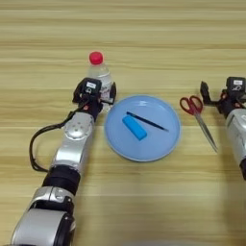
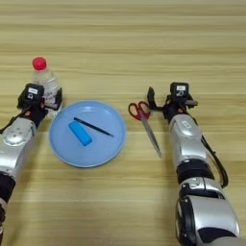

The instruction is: Move the objects on the table

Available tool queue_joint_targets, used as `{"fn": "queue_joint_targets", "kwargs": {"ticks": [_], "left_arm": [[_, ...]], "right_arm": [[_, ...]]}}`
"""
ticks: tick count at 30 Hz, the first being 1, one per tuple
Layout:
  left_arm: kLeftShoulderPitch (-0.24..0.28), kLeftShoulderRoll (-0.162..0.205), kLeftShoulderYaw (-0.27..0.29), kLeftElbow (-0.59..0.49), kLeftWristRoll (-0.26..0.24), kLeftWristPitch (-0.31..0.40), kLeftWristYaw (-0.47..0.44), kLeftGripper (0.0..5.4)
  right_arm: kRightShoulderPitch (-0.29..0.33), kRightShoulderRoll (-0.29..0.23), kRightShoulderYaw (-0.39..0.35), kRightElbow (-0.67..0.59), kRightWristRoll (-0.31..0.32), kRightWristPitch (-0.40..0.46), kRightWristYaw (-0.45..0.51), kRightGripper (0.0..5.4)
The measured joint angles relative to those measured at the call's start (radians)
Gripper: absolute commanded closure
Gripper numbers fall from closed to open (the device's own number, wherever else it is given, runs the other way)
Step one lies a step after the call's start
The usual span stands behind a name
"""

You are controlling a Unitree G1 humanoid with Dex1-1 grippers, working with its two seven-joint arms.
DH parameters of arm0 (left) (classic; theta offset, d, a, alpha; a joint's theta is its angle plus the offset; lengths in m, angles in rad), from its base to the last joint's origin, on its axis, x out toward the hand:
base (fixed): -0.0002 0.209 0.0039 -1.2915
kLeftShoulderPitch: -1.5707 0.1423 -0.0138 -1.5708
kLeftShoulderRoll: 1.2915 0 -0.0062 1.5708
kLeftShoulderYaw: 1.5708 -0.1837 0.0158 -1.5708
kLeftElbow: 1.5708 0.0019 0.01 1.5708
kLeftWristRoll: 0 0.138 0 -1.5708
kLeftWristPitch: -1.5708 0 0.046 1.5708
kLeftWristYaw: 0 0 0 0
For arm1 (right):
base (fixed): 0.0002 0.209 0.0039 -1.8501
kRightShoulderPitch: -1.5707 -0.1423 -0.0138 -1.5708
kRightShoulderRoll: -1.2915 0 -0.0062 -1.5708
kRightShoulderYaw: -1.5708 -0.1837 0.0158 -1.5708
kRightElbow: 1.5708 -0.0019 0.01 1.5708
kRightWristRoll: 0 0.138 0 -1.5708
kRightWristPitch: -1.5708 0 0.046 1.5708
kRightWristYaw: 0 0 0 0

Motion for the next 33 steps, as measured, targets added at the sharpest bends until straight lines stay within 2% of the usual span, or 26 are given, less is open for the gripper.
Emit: {"fn": "queue_joint_targets", "kwargs": {"ticks": [7, 14, 22, 30, 31, 33], "left_arm": [[0.049, 0.001, -0.002, -0.062, 0.003, 0.001, -0.001, 1.98], [0.113, 0.015, -0.001, -0.138, 0.003, 0.005, 0.001, 2.23], [0.221, 0.044, 0.002, -0.267, 0.004, 0.021, -0.001, 2.26], [0.253, 0.062, 0.001, -0.310, 0.006, 0.036, -0.002, 2.27], [0.252, 0.062, -0.001, -0.306, 0.007, 0.036, -0.002, 1.91], [0.247, 0.062, -0.006, -0.297, 0.008, 0.035, 0.000, 1.78]], "right_arm": [[0.000, 0.002, 0.000, -0.002, 0.000, 0.001, -0.001, 0.00], [0.000, 0.003, 0.001, -0.003, 0.000, 0.001, -0.001, 0.00], [0.000, 0.003, 0.001, -0.003, 0.000, 0.002, -0.001, 0.00], [0.000, 0.003, 0.001, -0.003, 0.000, 0.002, -0.001, 0.00], [0.000, 0.003, 0.001, -0.003, 0.000, 0.002, -0.001, 0.00], [0.000, 0.003, 0.001, -0.003, 0.000, 0.002, -0.001, 0.00]]}}
